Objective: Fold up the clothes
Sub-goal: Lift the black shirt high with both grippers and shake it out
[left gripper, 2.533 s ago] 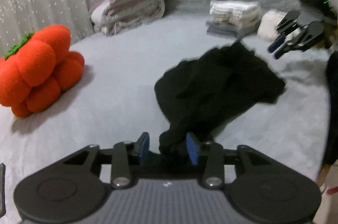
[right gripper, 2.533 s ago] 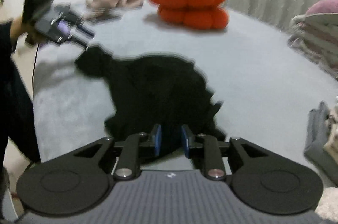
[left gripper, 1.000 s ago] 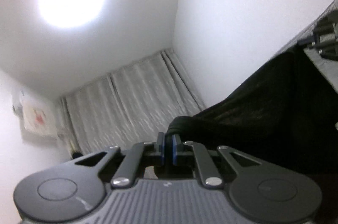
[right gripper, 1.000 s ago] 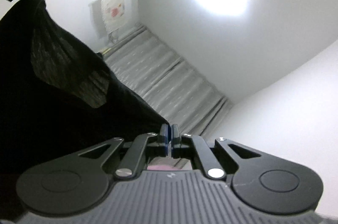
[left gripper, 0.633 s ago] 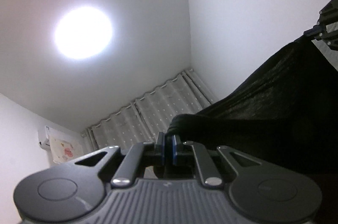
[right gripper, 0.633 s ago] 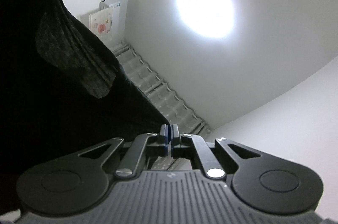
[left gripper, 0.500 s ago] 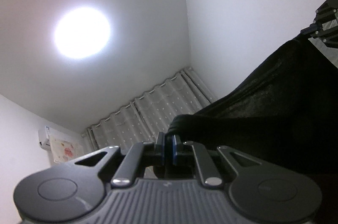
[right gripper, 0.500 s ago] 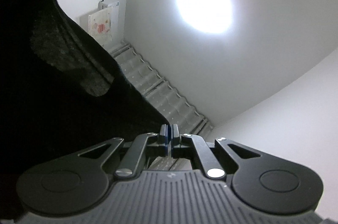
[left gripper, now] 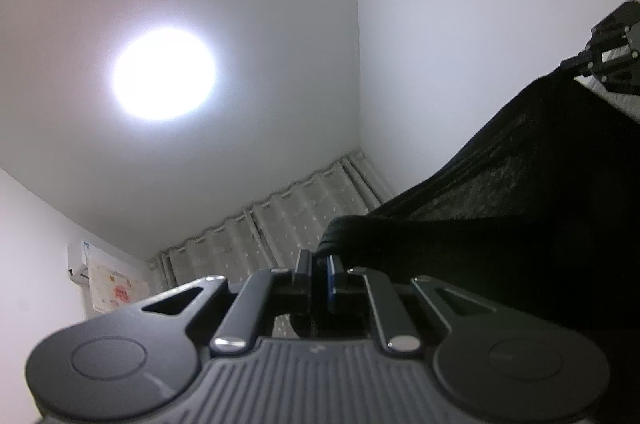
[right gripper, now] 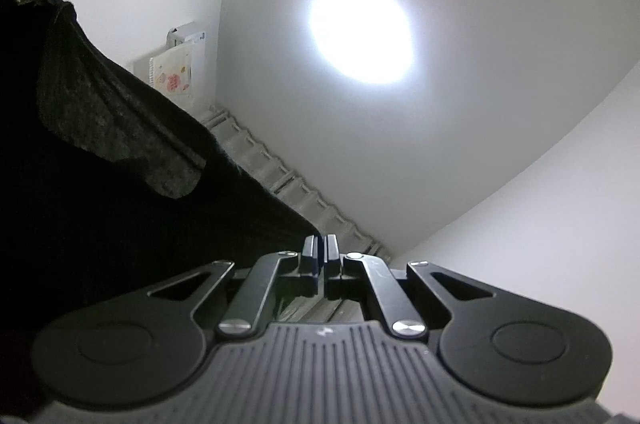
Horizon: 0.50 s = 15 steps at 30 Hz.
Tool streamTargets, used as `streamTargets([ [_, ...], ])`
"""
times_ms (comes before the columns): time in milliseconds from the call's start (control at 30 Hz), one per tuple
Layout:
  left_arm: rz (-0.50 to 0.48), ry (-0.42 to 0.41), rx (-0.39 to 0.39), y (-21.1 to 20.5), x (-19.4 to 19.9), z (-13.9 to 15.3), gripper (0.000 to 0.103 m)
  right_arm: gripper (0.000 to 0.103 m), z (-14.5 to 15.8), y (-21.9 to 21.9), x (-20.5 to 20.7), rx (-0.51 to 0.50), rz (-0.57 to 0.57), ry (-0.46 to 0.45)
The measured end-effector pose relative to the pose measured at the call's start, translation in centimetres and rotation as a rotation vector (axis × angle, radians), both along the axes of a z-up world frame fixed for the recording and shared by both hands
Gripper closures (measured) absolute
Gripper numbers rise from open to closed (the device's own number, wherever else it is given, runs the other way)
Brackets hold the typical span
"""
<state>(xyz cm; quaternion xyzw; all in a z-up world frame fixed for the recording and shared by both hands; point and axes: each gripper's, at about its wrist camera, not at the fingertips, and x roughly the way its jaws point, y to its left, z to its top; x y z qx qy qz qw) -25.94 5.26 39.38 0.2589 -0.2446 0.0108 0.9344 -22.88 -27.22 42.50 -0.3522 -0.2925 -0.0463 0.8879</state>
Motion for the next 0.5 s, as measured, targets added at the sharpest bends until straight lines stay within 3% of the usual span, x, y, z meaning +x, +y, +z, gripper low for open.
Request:
streamTargets([
  [100,0.039,0.053,0.037,-0.3,3.8,-0.3,0.096,0.102,0.2,-0.4,3.9,0.002,-0.006,0.070],
  [233,0.171,0.174,0.190,-2.0,12.8,-3.7,0.095,0.102,-2.2,-0.6,13.2,-0.003,-0.033,0.256],
  [333,0.198,0.340,0.297,-3.1,21.4,-9.0,0.095,0.102,-6.0,-0.5,21.0,-0.002,-0.060,0.412],
  [500,0.265,0.570,0.445,-4.0,35.7,-20.8,0.096,0.102,-13.8,0.3,33.9,0.004,-0.116,0.684],
])
